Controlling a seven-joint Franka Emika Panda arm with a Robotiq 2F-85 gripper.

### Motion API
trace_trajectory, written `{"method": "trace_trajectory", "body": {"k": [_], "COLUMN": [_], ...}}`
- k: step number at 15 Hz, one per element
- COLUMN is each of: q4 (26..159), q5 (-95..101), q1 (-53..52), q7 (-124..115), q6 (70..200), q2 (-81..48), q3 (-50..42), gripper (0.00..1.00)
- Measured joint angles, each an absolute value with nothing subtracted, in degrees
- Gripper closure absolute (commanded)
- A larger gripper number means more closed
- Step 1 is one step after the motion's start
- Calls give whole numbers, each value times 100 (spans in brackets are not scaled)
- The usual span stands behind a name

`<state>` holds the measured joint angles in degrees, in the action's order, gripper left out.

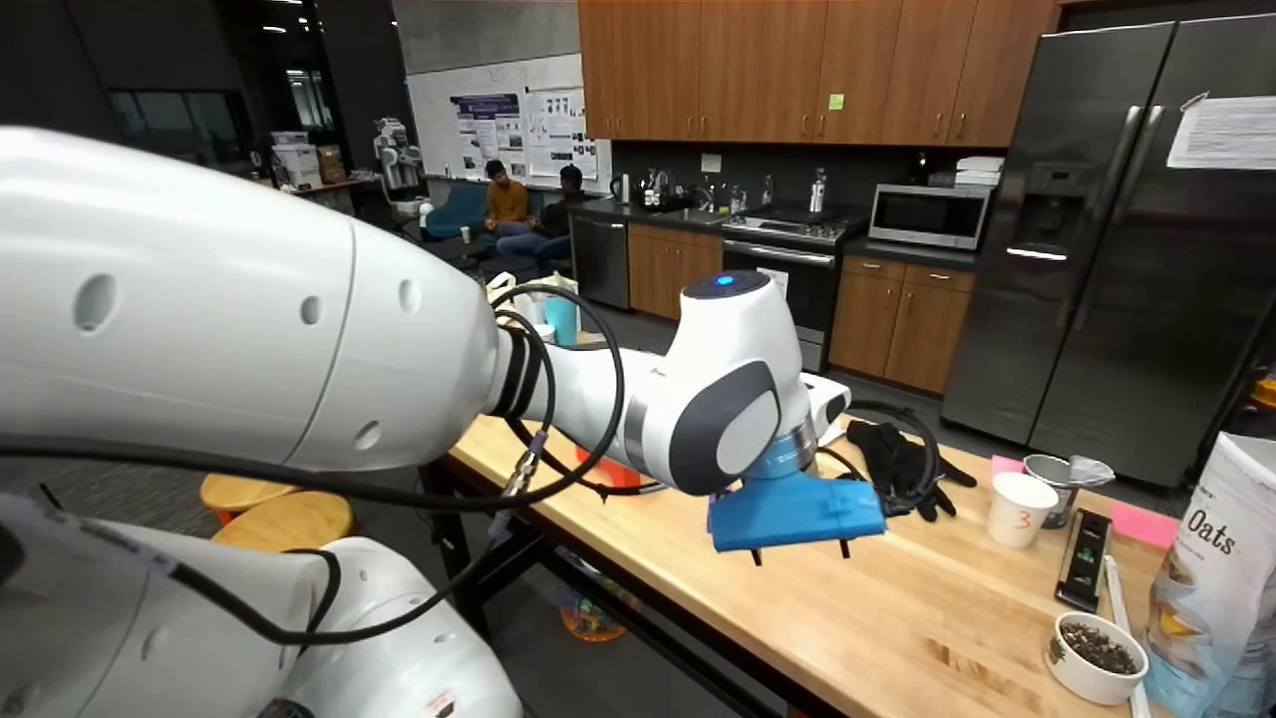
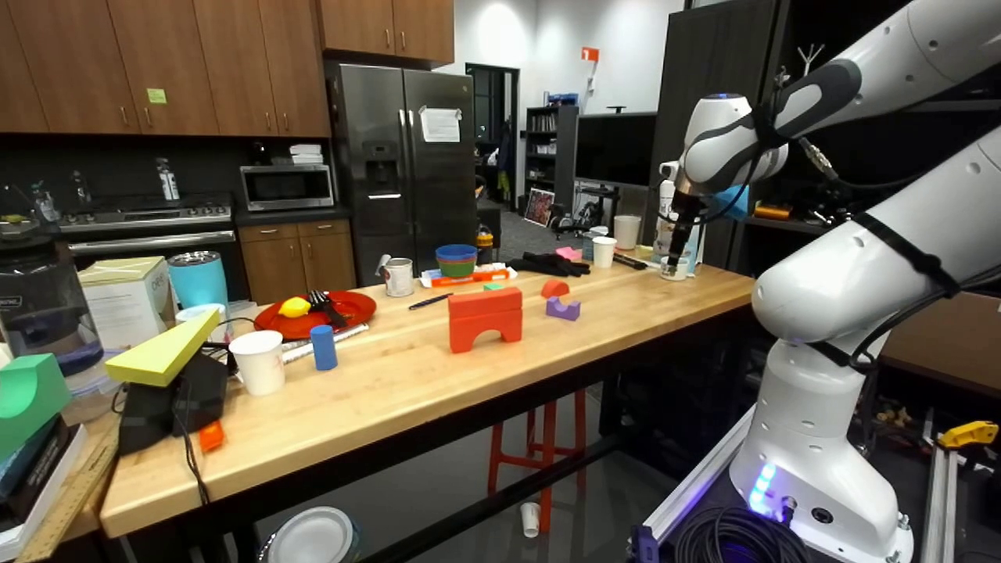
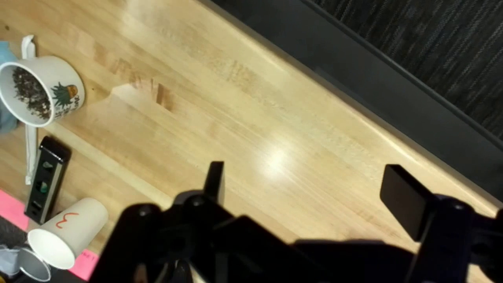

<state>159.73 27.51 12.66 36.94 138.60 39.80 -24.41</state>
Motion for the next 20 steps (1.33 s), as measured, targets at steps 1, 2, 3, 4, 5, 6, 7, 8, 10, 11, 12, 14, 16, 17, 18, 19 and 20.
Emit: {"method": "trace_trajectory", "body": {"k": [1,2,3,4,5,6,7,8,10,11,12,14,16,17,18,19,20], "q4": [15945,15923,15907,15896,15895,15895,15895,15899,15895,15867,15809,15626,15484,15446,15425,15415,15411], "q5": [2750,2750,2750,2750,2750,2750,2750,2677,2447,2354,2279,2163,1916,1724,1508,1265,1032], "q1": [1257,1253,1248,1237,1227,1224,1224,1226,1180,1118,1028,820,577,429,268,96,-57], "q7": [3883,3966,3998,4001,4001,4001,4002,4005,4044,4116,4220,4441,4685,4852,5038,5234,5398], "q6": [14036,14121,14156,14166,14169,14170,14171,14173,14386,14582,14770,15017,15222,15295,15345,15378,15384], "q2": [3868,3782,3727,3695,3691,3692,3692,3685,3604,3551,3490,3348,3186,3097,3001,2887,2777], "q3": [-2551,-2597,-2606,-2606,-2603,-2600,-2600,-2588,-2563,-2547,-2520,-2445,-2411,-2427,-2463,-2505,-2533], "gripper": [0,0,0,0,0,0,0,0,0,0,0,0,0,0,0,0,0]}}
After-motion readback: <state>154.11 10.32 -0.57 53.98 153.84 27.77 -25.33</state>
